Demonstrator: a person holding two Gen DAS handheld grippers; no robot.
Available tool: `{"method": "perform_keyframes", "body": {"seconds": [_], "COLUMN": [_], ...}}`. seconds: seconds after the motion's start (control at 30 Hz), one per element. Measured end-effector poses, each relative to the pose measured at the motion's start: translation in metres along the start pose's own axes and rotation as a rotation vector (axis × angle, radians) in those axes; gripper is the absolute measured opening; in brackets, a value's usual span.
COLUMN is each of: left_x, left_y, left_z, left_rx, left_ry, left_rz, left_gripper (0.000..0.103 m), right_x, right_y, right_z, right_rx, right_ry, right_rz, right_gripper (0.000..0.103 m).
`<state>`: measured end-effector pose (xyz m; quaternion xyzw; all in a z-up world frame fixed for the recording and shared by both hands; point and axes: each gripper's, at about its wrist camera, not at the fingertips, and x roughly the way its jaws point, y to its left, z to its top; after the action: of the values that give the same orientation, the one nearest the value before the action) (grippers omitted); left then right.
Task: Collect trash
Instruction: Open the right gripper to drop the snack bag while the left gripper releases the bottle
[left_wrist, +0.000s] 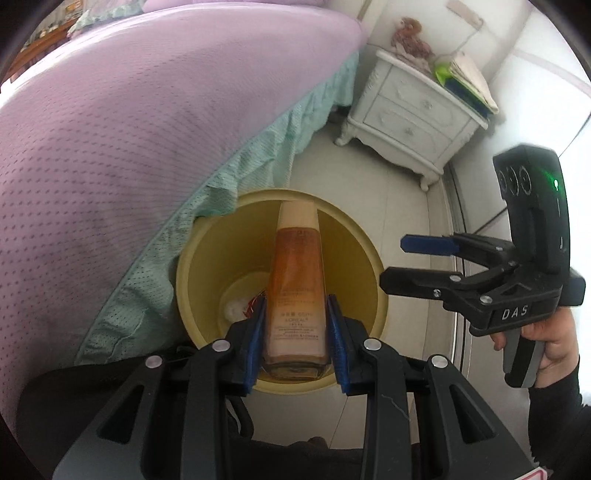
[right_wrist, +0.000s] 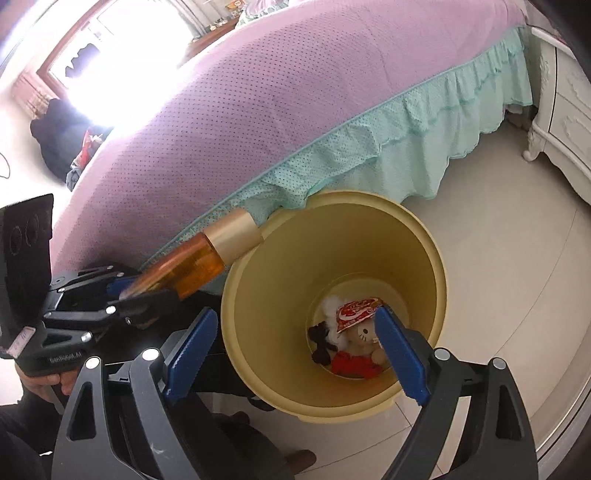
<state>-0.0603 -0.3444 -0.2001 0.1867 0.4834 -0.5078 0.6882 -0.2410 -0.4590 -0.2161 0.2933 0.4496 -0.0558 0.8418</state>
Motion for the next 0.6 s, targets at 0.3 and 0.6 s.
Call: {"method": "perform_keyframes", "body": {"seconds": [0.3,0.6], "left_x": [0.002,0.000], "left_y": [-0.007,-0.003], "left_z": [0.002,0.001], "left_rx": [0.031,0.018], "left_ry": [0.007,0.004], "left_rz": [-0.001,-0.007], "left_gripper": [0.050,0.050], "right_x": [-0.002,-0.002], "right_y": [0.008,0.014], "right_z": [0.005,0.007], "right_rx": [-0.013,-0.018], "right_ry": [-0.006,-0.003], "right_rz": [0.020,0.027], "right_gripper": [0.084,0.084]}}
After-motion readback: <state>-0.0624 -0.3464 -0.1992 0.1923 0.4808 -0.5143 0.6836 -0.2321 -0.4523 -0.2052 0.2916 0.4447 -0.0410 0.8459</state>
